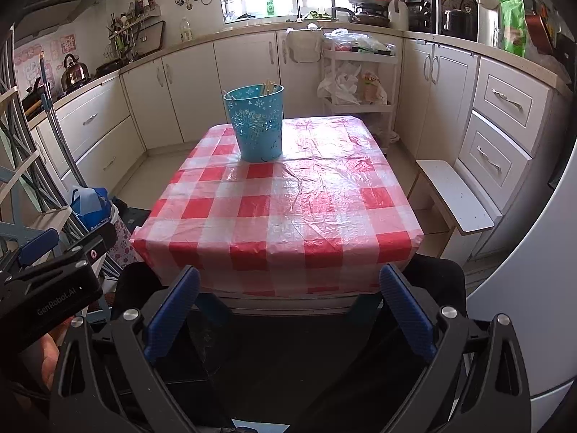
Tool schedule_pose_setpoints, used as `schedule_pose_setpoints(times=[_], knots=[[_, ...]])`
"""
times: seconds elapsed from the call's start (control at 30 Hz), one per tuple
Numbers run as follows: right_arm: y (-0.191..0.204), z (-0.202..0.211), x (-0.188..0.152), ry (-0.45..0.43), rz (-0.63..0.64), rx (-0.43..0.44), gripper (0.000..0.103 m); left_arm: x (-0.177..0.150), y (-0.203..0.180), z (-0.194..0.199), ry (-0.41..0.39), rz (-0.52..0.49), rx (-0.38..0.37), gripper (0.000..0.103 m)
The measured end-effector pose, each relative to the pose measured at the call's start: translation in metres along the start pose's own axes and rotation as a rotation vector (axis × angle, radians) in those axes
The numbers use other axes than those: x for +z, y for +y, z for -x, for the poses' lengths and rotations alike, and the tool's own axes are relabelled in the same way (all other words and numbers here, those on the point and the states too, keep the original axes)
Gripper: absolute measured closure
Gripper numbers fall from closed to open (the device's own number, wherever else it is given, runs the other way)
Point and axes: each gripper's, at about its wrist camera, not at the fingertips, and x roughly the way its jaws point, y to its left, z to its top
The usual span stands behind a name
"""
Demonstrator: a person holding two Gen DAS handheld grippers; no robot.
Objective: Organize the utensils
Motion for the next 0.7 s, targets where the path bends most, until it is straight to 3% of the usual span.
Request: schedule_pose_setpoints(times=[0.7], knots=[[0.0060,-0.0053,-0.0028,0.023,0.017,-0.002,0.007,-0.0029,0.0070,-0.0061,0.016,0.029,0.000,0.008]])
